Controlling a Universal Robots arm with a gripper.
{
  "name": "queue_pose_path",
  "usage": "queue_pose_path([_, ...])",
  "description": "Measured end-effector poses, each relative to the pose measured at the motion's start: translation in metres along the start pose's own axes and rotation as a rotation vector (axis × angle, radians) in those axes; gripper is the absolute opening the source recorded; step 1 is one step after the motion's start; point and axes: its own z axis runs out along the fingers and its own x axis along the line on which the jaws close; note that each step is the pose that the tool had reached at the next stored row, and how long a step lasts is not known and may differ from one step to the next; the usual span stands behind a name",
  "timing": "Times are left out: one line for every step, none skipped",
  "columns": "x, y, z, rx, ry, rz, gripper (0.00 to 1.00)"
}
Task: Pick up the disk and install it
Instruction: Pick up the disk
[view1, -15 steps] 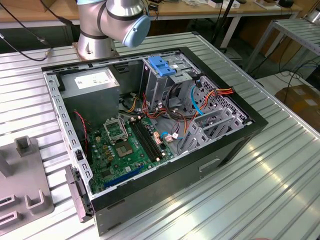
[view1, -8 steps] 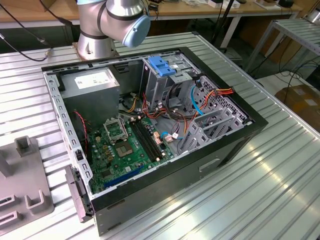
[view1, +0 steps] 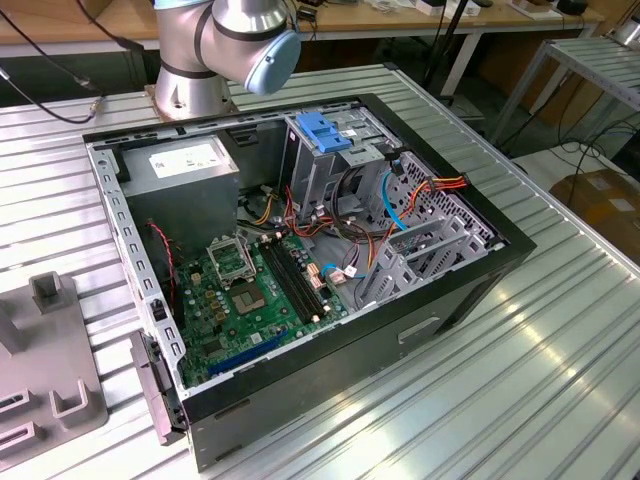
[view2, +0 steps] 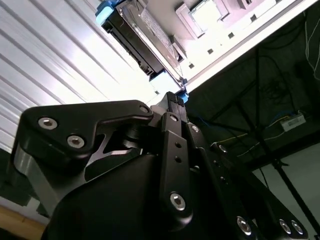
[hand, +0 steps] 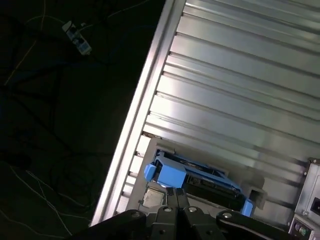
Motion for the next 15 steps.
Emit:
queue_pose_path([0.0,0.0,0.0005,0.0011,0.0002,-0.022,0.1])
queue_pose_path([0.0,0.0001,0.0007,0.002,-0.0002,-0.033,0.1])
queue_pose_path([0.0,0.0002,0.001,0.0035,-0.0019,-0.047,0.1])
queue_pose_path([-0.0001,0.0003,0.0016,0.0065,-0.0085,-0.059,0.1])
queue_pose_path([-0.0001,0.0002,0.0019,0.0093,-0.0149,-0.063,0.1])
queue_pose_path([-0.0002,0.0003,0.0021,0.0123,-0.0221,-0.067,0.1])
queue_pose_path([-0.0001,0.0002,0.0029,0.0165,-0.0326,-0.07,0.1])
queue_pose_path([0.0,0.0003,0.0041,0.0191,-0.0385,-0.076,0.1])
queue_pose_path([0.0,0.0003,0.0046,0.02,-0.0401,-0.083,0.1])
queue_pose_path([0.0,0.0002,0.0051,0.0203,-0.0401,-0.093,0.1])
queue_pose_path([0.0,0.0003,0.0058,0.0208,-0.0397,-0.115,0.1])
queue_pose_path([0.0,0.0003,0.0064,0.0208,-0.0396,-0.133,0.1])
queue_pose_path([0.0,0.0003,0.0074,0.0209,-0.039,-0.168,0.1])
queue_pose_path([-0.0001,0.0003,0.0081,0.0211,-0.0385,-0.195,0.1])
queue_pose_path([-0.0001,0.0002,0.0086,0.0214,-0.038,-0.215,0.1])
